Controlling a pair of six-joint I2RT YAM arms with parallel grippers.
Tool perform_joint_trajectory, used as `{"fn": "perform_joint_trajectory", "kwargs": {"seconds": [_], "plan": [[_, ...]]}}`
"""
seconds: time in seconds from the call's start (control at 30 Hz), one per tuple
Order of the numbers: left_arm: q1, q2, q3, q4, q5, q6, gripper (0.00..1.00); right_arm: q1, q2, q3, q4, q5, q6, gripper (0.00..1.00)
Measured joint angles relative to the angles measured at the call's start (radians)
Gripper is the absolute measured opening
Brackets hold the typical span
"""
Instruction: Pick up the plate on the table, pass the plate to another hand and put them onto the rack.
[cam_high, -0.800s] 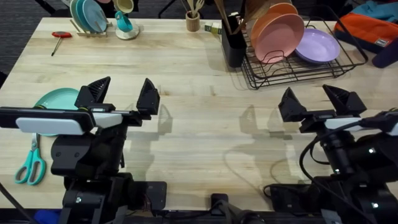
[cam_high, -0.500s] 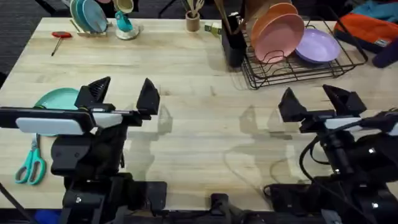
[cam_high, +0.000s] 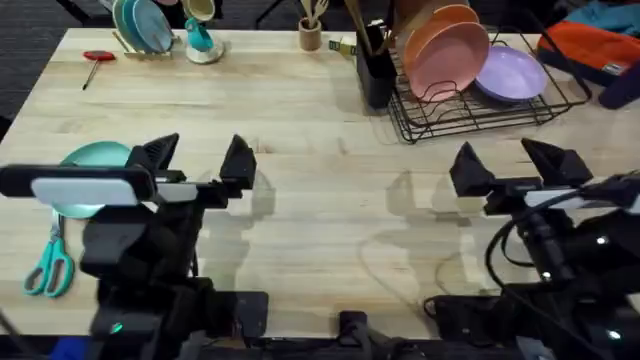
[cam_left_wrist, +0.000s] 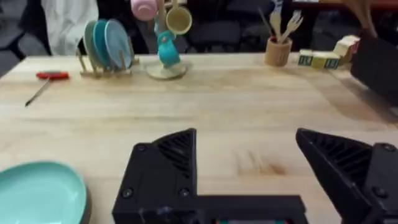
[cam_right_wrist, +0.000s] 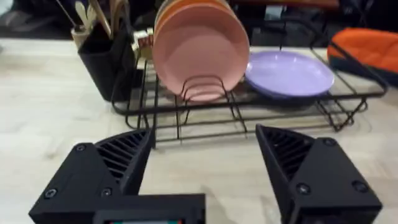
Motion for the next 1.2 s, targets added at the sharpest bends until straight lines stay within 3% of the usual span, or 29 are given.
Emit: {"fn": "perform_joint_trajectory", "kwargs": {"seconds": [0.17, 0.5, 0.87, 1.2], "plan": [[0.0, 0.034, 0.188, -0.25, -0.004, 0.015, 0.993, 0.0, 0.025, 0.175, -0.253, 0.01, 0.004, 0.993], [0.0, 0.262, 0.554, -0.471, -0.007, 0.025, 0.993, 0.0, 0.237, 0.586, -0.425, 0.012, 0.004, 0.993], [0.0, 0.48, 0.867, -0.554, -0.007, 0.027, 0.993, 0.0, 0.588, 0.881, -0.44, -0.022, 0.004, 0.993], [0.0, 0.626, 0.979, -0.644, -0.007, 0.029, 0.993, 0.0, 0.84, 0.985, -0.442, -0.06, 0.004, 0.993]]}}
